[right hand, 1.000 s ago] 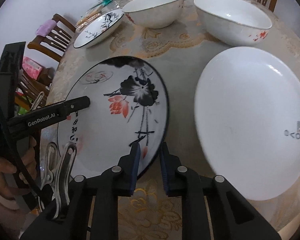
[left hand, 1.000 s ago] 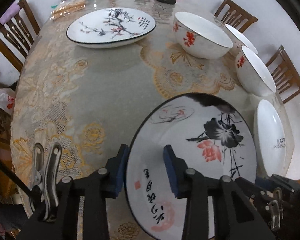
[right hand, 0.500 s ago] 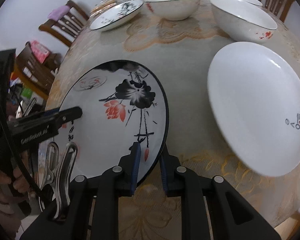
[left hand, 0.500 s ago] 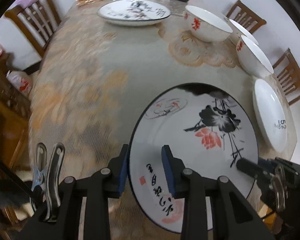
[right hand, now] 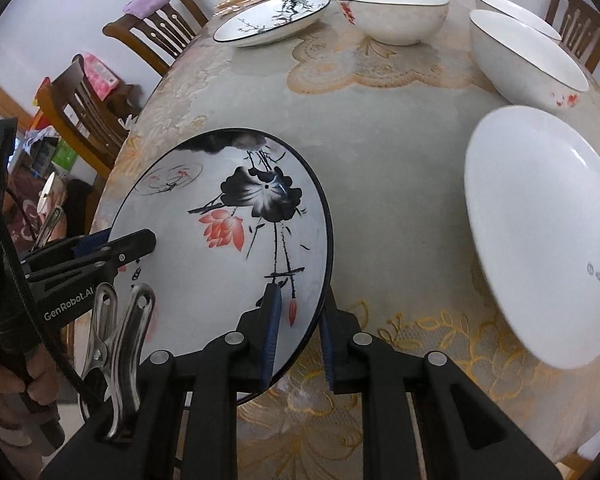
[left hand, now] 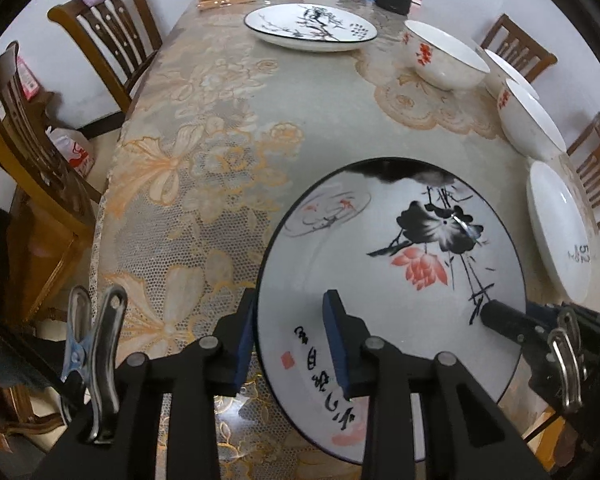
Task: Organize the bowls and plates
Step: 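Close the right gripper on the lotus-painted plate rim, then lift the lotus plate with the right gripper toward the plum-blossom plate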
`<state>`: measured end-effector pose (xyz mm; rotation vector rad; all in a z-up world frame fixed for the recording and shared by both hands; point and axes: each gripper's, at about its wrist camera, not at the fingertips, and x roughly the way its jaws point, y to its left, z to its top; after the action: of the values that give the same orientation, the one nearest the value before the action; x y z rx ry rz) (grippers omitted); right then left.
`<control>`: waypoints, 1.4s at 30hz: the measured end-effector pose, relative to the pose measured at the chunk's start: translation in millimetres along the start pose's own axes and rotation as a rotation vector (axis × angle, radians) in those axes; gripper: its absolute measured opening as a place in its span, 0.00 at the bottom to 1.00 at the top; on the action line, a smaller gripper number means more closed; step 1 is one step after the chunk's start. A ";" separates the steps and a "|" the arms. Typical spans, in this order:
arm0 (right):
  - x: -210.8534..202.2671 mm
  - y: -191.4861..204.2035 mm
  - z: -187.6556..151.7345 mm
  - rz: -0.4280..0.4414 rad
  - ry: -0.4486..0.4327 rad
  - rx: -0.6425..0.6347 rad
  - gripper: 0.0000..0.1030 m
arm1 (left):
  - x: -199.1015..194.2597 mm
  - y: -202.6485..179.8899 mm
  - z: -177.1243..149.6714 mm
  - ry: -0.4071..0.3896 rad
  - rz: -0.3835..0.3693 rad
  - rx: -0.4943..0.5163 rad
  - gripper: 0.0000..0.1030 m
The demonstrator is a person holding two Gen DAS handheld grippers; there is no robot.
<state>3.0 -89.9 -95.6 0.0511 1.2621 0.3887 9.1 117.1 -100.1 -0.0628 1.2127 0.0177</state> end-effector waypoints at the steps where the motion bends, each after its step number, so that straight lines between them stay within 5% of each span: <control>1: -0.7 0.7 -0.6 -0.008 0.001 0.009 0.19 | -0.6 1.6 -0.8 0.003 0.010 -0.003 0.40; 6: -13.0 1.2 -7.6 0.003 -0.010 -0.008 0.29 | -12.3 9.8 -10.2 0.000 0.064 -0.010 0.45; 18: -68.7 -5.2 14.6 0.046 -0.120 -0.008 0.33 | -72.8 28.7 11.0 -0.081 0.051 -0.072 0.45; 31: -72.1 21.1 86.2 0.098 -0.154 0.094 0.33 | -65.6 46.3 110.7 -0.127 0.010 0.004 0.45; 42: -6.6 29.3 158.1 0.060 -0.113 0.178 0.33 | -20.9 60.1 191.4 -0.133 0.026 0.101 0.45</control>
<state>141.6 -37.1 -33.0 0.2594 1.1824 0.3197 178.0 188.6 -16.0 0.0420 1.0800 -0.0163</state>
